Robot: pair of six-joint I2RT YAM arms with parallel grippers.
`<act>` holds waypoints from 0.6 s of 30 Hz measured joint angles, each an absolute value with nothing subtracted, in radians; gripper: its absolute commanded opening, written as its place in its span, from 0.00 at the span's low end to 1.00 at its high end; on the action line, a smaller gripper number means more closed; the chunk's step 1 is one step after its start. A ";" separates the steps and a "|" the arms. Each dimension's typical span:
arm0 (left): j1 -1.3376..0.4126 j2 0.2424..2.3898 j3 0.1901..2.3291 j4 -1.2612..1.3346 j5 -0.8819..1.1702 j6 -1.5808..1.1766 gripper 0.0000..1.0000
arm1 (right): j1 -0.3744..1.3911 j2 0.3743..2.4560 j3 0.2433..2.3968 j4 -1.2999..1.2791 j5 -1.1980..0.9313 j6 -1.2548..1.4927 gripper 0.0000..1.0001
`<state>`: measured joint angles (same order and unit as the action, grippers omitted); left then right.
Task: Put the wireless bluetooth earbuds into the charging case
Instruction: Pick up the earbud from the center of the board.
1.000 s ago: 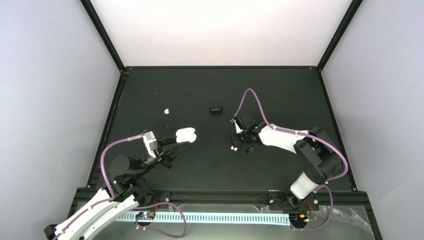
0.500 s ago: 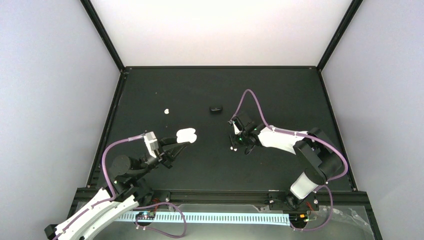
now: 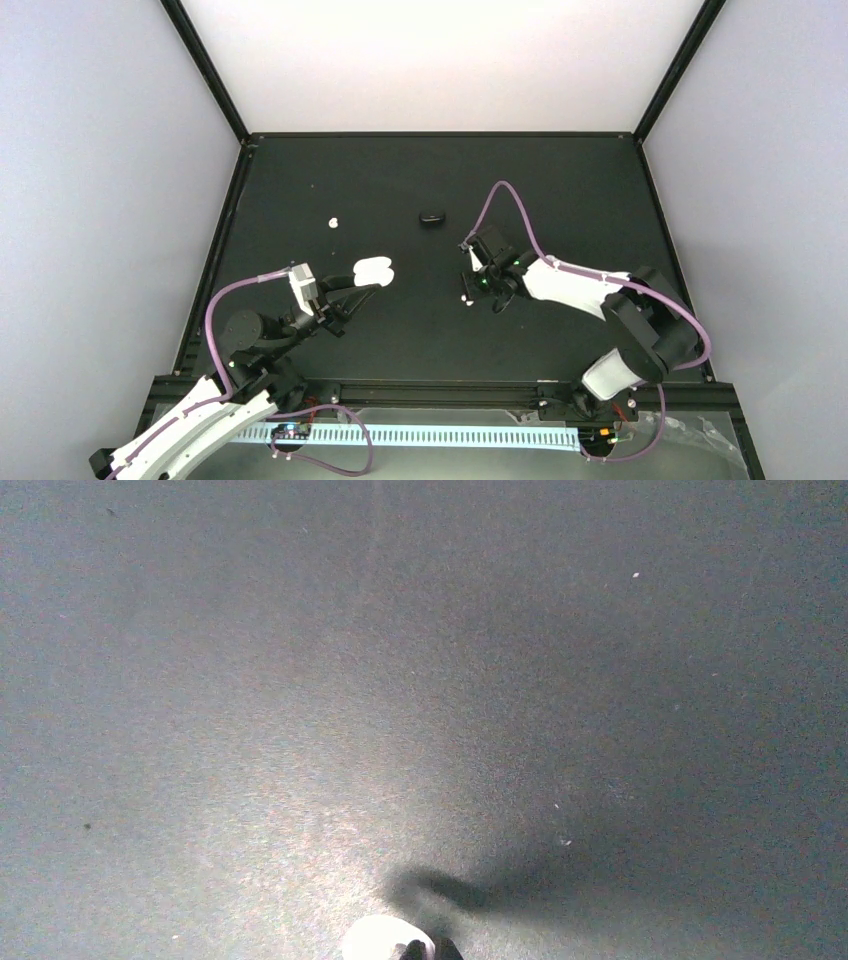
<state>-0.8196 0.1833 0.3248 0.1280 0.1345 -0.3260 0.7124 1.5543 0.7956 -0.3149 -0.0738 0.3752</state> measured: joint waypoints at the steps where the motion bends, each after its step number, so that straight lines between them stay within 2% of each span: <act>1: -0.820 0.183 0.325 0.128 0.134 -0.326 0.01 | 0.713 1.540 0.796 -0.322 -0.070 0.376 0.01; 12: -0.820 0.183 0.325 0.128 0.134 -0.326 0.01 | 0.714 1.433 0.796 -0.357 -0.042 0.375 0.01; 18: -0.820 0.189 0.325 0.131 0.134 -0.326 0.01 | 0.715 1.235 0.826 -0.418 -0.018 0.360 0.01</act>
